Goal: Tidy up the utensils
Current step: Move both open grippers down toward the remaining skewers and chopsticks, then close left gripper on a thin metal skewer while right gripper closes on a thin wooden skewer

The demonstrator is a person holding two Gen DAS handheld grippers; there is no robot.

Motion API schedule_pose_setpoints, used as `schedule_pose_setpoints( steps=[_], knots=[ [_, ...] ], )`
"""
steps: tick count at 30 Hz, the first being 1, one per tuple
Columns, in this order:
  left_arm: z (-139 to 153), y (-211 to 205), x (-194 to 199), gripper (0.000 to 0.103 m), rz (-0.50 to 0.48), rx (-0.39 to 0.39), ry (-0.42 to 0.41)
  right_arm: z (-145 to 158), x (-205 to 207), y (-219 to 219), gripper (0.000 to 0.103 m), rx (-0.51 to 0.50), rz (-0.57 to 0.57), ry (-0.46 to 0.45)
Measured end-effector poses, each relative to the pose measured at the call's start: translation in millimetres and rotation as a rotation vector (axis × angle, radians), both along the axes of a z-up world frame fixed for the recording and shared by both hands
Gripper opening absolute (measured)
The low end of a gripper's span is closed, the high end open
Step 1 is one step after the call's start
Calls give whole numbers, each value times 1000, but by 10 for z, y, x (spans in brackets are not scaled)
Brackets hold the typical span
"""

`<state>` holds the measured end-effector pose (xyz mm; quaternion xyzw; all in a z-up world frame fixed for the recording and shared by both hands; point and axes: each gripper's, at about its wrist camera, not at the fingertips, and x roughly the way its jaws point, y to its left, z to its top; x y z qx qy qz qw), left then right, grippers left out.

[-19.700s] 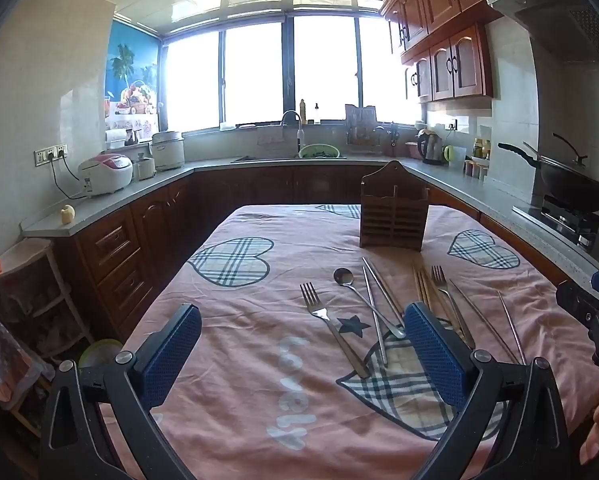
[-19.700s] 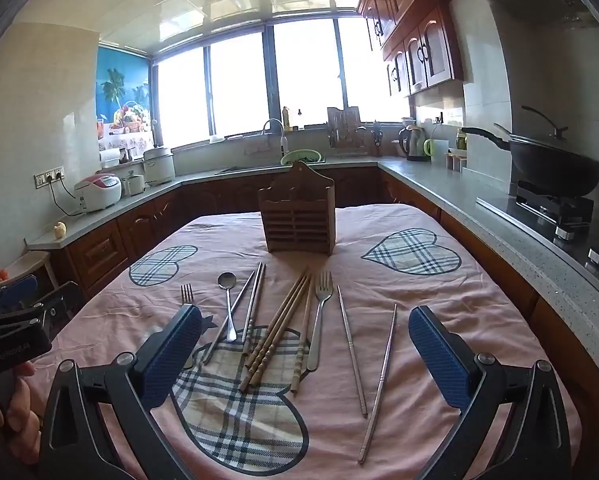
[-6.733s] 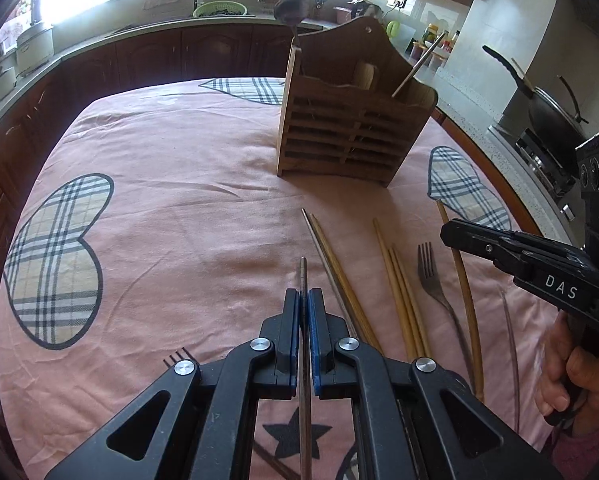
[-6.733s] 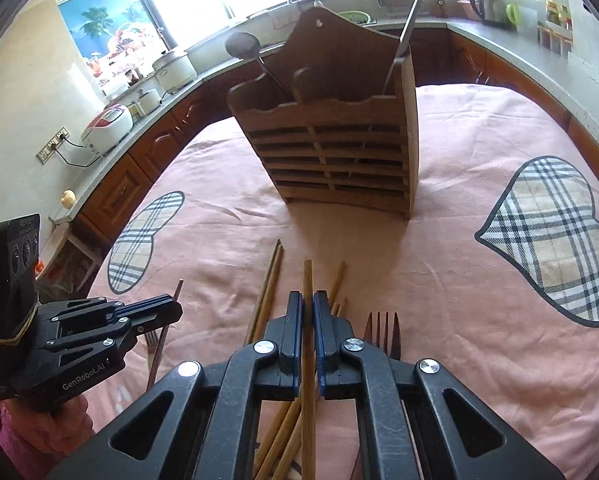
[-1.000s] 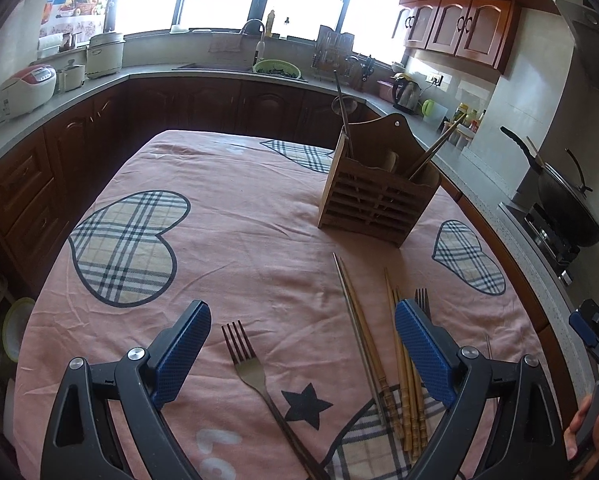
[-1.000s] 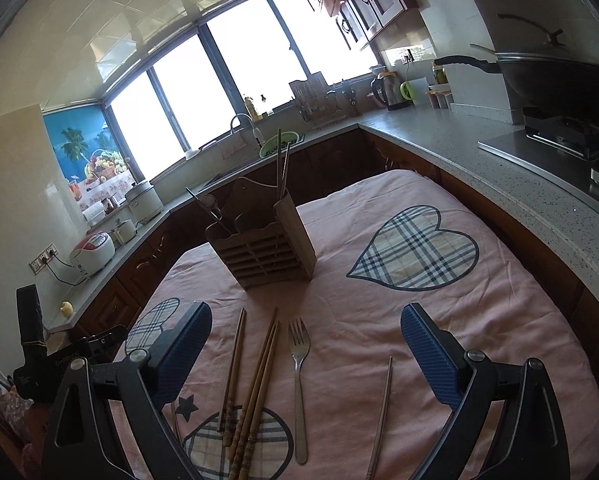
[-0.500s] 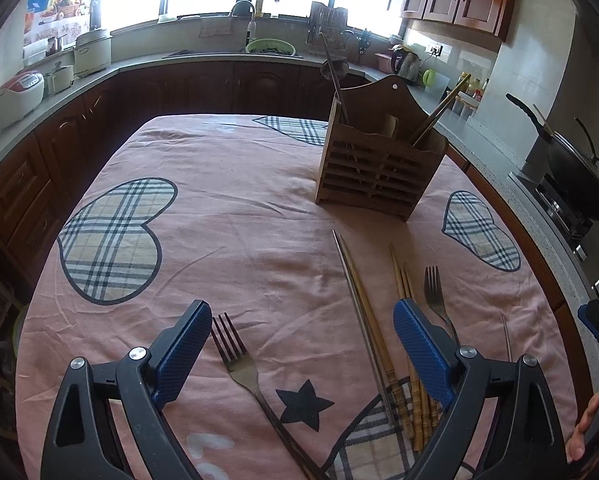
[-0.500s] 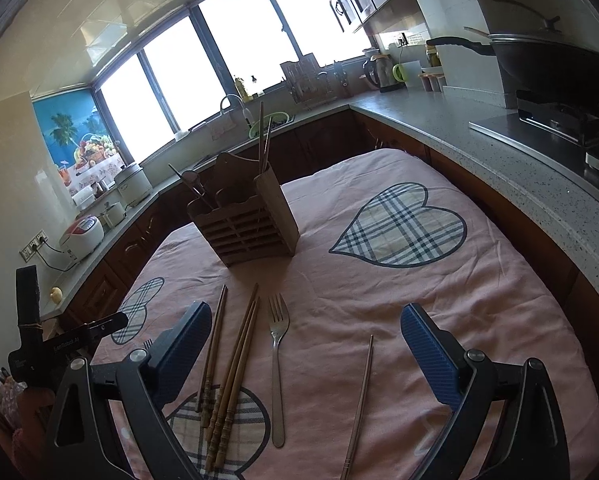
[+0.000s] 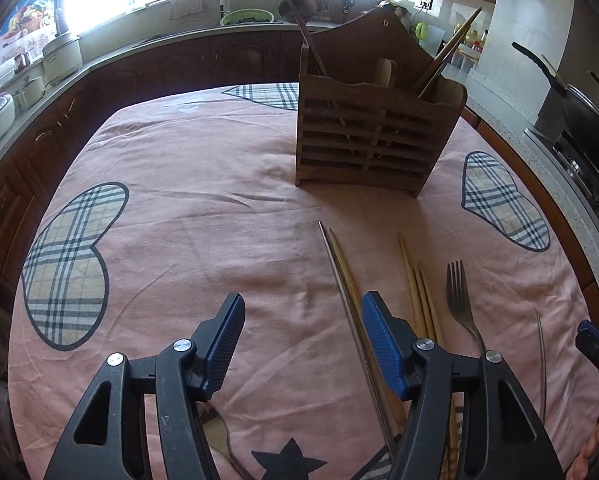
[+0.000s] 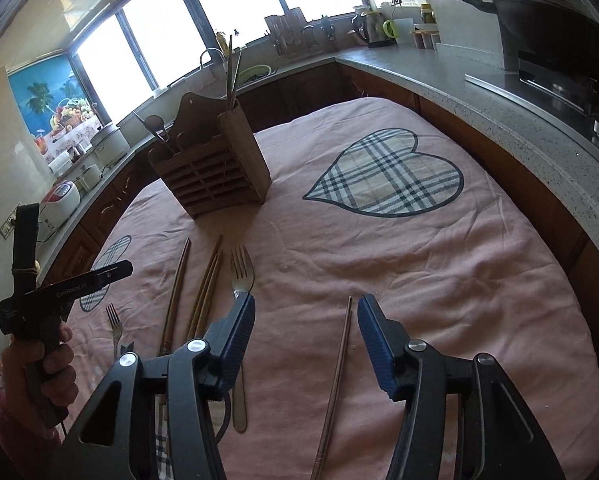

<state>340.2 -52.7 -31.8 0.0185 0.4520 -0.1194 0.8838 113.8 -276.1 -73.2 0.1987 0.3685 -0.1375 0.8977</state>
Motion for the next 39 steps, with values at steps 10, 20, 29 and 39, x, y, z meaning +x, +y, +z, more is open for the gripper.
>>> schedule_pose_setpoints(
  steps=[10,20,29,39],
  knots=[
    [-458,-303,582,50,-19,60,96,-264,94,-97,36,19,4,90],
    [-552,-323,772,50,-30,42,78,-384,171,-140,20,31,14,130],
    [-611,-227,667,47,-36,103,61,-403,167,-157,20,41,15,127],
    [-599,-335,900,24,-46,110,85,-461,268,-145,16,18,34,171]
  ],
)
